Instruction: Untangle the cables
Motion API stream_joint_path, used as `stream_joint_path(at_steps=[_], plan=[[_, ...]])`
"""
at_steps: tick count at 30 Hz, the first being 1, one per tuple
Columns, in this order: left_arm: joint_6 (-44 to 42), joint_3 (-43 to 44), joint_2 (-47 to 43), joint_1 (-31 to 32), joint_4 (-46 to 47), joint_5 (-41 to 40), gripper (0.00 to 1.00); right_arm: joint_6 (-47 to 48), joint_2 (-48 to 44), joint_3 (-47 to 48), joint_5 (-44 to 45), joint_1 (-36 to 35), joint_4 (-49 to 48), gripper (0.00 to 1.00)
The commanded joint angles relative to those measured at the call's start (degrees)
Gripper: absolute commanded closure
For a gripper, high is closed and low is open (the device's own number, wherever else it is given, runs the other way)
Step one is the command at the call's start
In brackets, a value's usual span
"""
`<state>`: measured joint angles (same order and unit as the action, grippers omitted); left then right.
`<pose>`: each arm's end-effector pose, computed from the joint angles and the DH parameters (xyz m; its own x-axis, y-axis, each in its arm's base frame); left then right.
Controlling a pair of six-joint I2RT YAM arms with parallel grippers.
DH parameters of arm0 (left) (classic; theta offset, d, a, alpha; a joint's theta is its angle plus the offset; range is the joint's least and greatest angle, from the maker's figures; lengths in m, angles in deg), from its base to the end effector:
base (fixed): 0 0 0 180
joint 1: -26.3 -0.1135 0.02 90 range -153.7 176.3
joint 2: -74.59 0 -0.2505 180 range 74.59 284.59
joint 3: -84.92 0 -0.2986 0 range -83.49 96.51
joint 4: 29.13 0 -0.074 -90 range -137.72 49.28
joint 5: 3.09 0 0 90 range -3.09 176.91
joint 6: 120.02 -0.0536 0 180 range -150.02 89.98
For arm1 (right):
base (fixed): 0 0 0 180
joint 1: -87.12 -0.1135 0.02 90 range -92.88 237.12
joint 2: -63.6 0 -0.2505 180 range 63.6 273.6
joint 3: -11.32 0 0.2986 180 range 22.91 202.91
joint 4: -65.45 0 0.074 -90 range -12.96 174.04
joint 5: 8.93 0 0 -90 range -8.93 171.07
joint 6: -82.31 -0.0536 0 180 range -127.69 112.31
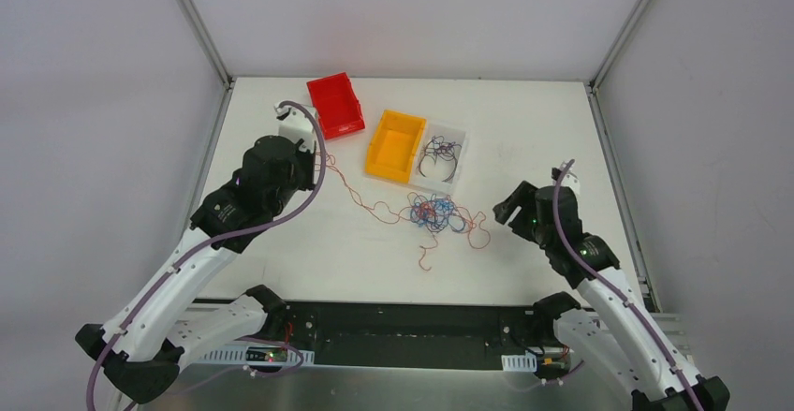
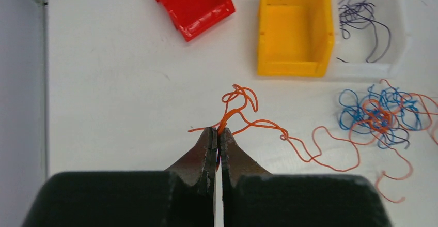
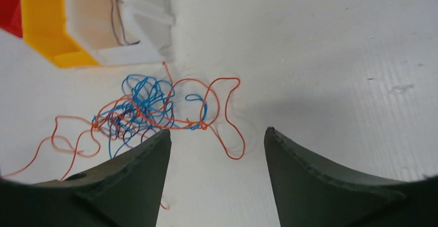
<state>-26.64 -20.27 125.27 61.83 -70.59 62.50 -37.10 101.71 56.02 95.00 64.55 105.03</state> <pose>0.2171 -0.1278 0.3928 -0.2543 0.1156 -0.9602 0.1935 0.9788 0.0666 0.2129 0.0745 0.2338 -0.5294 0.2961 -0.7950 0.0848 0.9509 0.2977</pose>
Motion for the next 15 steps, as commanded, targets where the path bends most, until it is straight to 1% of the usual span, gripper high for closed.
stream_joint_path(at_steps=[1, 3, 5, 9, 10, 11, 12, 15], plan=[[0.86, -0.06, -0.05, -0.46, 4.73, 9.77, 1.00, 8.95, 3.65, 3.42, -15.01, -2.52, -7.23, 0.30], [0.86, -0.07, -0.49, -0.46, 4.90, 8.30, 1.00, 10.72, 8.27, 5.92, -15.65, -5.14, -7.41, 0.27], [0.74, -0.20, -0.93, -0.46, 4.98, 6.92, 1.00, 10.20, 13.67, 9.25, -13.49, -7.75, -6.67, 0.22], [1.26, -1.14, -1.93, -0.45, 5.04, 4.91, 1.00, 2.63, 23.21, 14.84, -6.53, -14.00, -7.25, 0.13], [1.47, -1.36, -2.16, -0.46, 5.08, 4.49, 1.00, -0.37, 24.44, 16.20, -3.55, -15.03, -7.16, 0.04], [1.60, -1.74, -2.40, -0.45, 5.04, 4.19, 1.00, -3.78, 26.91, 17.52, -1.00, -16.63, -6.70, 0.01], [1.64, -2.10, -2.71, -0.46, 5.08, 3.99, 1.00, -7.15, 28.73, 18.87, 0.49, -17.37, -6.11, 0.00], [1.92, -3.29, -3.78, -0.46, 5.08, 3.61, 1.00, -15.74, 33.10, 21.13, 0.64, -19.38, -6.84, 0.00]])
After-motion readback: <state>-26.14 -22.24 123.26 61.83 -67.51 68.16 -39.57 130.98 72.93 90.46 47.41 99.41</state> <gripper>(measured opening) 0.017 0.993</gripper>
